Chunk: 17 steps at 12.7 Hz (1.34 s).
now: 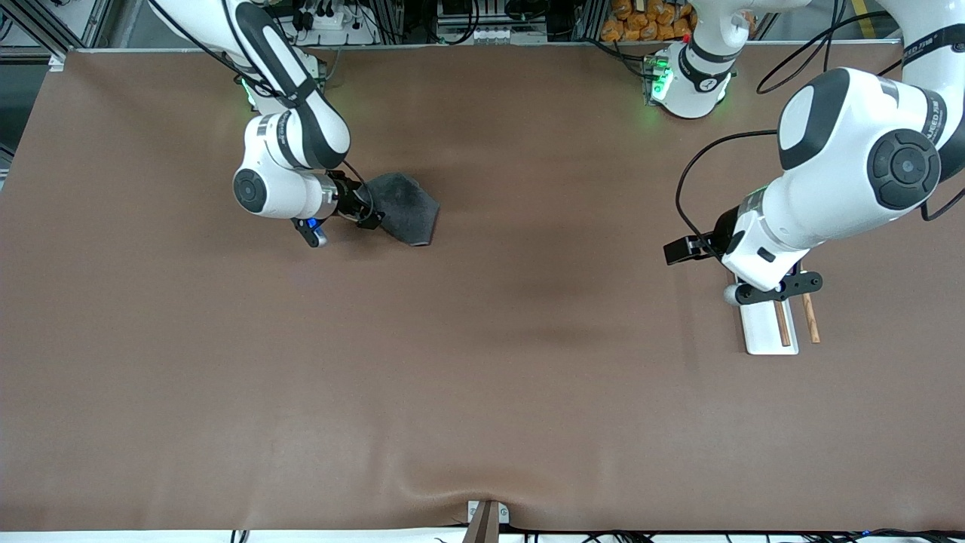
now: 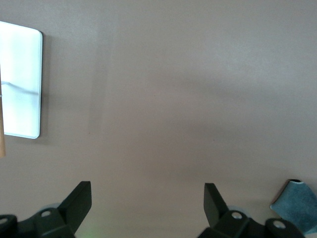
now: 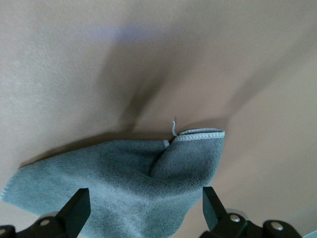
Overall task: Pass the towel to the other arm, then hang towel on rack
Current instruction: 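Lower the right gripper onto the grey towel and grasp it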
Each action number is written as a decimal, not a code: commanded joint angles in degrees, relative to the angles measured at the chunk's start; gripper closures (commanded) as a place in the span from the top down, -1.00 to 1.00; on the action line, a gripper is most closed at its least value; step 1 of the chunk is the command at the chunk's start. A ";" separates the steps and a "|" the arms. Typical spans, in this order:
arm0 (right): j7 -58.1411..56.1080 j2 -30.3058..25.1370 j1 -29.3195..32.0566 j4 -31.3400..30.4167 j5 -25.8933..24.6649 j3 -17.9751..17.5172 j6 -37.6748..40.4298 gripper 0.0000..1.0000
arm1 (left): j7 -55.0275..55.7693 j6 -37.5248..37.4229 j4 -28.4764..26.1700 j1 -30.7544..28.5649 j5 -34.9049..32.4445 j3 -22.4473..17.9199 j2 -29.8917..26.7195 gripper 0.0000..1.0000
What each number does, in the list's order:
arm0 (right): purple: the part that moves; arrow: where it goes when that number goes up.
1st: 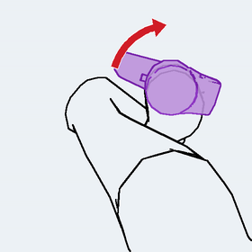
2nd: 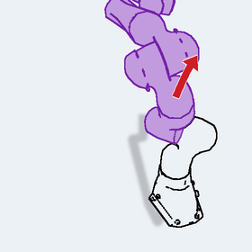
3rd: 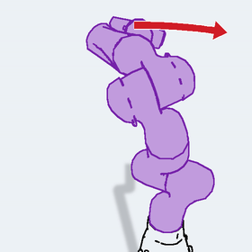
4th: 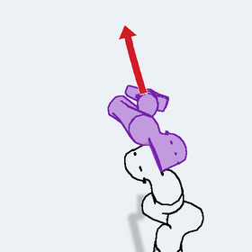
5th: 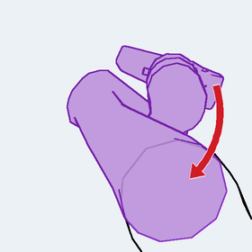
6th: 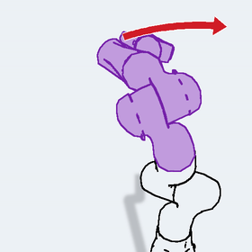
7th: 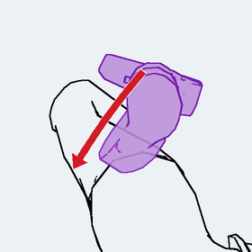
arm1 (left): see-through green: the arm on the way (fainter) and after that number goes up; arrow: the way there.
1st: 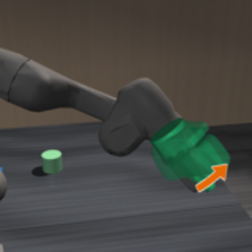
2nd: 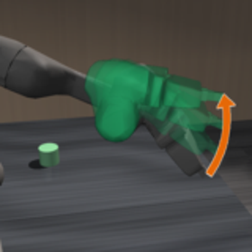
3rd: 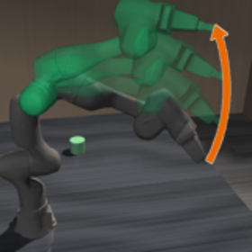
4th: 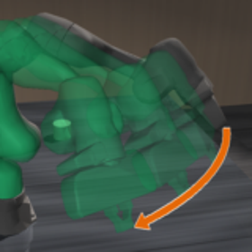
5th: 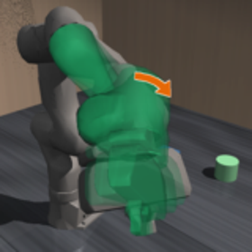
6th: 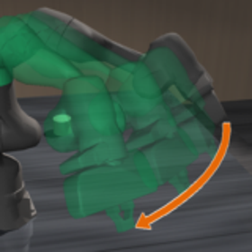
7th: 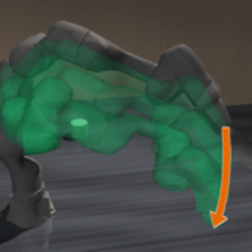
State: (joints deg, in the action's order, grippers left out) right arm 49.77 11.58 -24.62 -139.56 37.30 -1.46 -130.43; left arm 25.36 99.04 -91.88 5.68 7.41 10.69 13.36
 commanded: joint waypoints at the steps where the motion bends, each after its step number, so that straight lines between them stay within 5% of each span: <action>1: 0.16 1.25 -1.92 -0.36 1.29 0.40 -2.01 1.00 | 0.83 -0.25 -0.23 0.21 -1.35 0.12 -0.35 1.00; 4: 0.07 2.57 -2.28 -0.36 1.29 0.40 -3.42 1.00 | 0.74 -0.34 -0.31 -0.06 -1.35 0.12 -0.44 1.00; 8: 0.16 3.18 -4.29 -0.36 1.29 0.40 -4.65 0.64 | 0.74 -0.34 -0.93 -0.06 -1.35 0.12 -0.44 1.00; 13: 0.16 3.27 -4.91 -0.27 1.29 0.40 -4.57 -0.56 | 0.74 -0.34 -1.80 -0.32 -1.35 0.03 -0.44 1.00; 17: 0.16 2.75 -4.74 -0.10 1.29 0.40 -3.87 -1.00 | 0.65 -0.25 -1.98 -0.23 -1.52 0.03 -0.44 1.00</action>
State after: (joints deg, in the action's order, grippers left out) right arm 49.78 14.65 -28.71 -139.74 37.33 -1.44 -134.33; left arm 25.36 99.00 -93.48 5.51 7.33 10.59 13.36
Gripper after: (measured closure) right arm 0.907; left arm 0.000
